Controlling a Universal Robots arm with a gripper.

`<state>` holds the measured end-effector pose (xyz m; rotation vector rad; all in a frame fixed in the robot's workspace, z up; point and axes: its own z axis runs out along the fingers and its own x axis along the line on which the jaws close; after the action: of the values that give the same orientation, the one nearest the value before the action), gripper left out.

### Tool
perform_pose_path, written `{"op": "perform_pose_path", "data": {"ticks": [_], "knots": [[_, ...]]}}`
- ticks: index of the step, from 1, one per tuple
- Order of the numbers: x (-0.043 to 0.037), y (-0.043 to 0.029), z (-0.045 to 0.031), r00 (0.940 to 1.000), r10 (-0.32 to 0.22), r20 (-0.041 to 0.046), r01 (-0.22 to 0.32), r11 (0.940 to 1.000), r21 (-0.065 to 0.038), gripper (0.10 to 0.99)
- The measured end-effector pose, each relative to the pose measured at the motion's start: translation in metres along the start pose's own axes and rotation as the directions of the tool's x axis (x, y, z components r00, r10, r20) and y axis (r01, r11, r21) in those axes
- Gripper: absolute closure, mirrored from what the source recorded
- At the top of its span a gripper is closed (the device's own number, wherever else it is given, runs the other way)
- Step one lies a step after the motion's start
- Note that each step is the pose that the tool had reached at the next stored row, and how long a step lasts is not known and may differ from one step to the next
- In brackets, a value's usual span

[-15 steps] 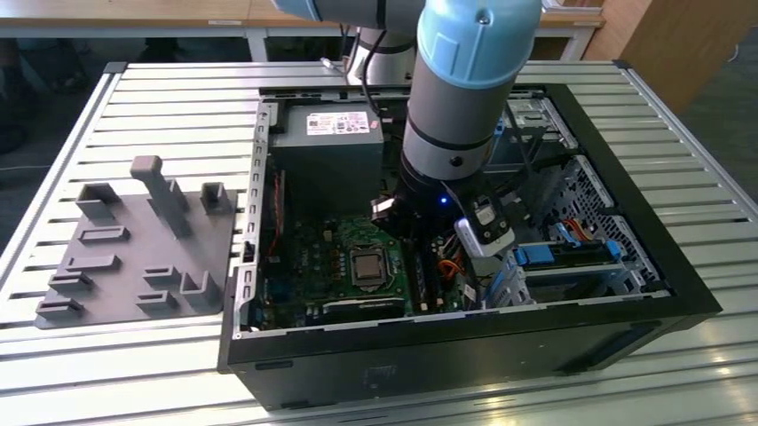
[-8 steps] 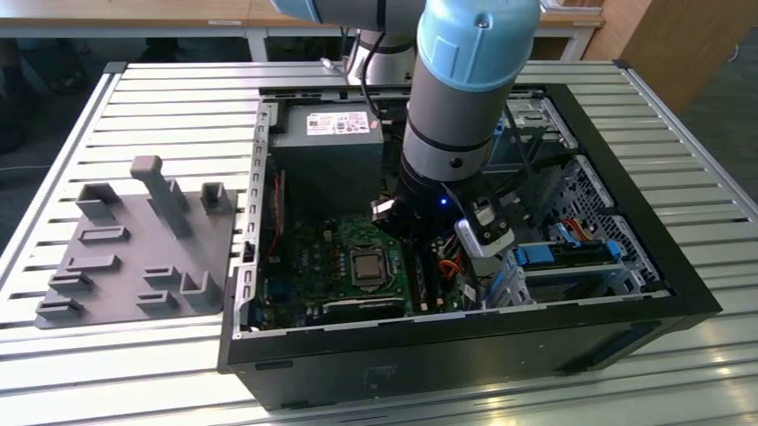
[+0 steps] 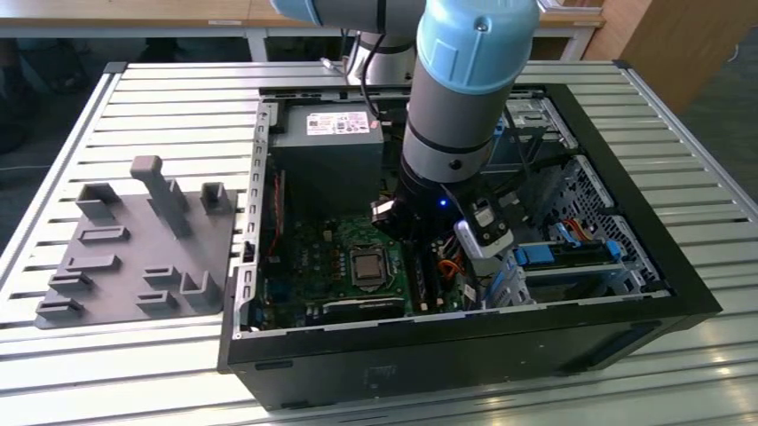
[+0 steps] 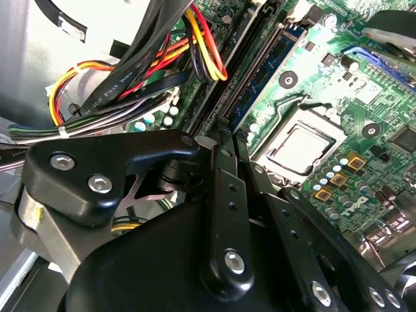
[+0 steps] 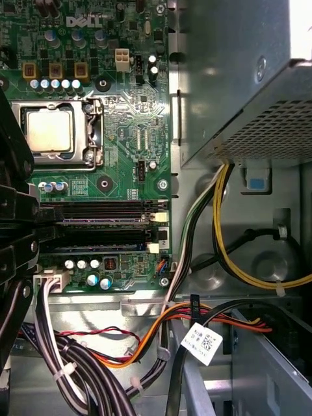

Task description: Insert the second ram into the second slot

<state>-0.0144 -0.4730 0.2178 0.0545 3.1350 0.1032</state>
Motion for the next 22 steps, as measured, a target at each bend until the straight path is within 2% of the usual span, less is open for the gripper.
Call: {"op": "perform_pose_path", "data": {"ticks": [22], "knots": [[0.0026,-0.0002,0.0016,0.9999,-0.015,-0.0009,0.015,0.9999,-0.002,0.949]]}}
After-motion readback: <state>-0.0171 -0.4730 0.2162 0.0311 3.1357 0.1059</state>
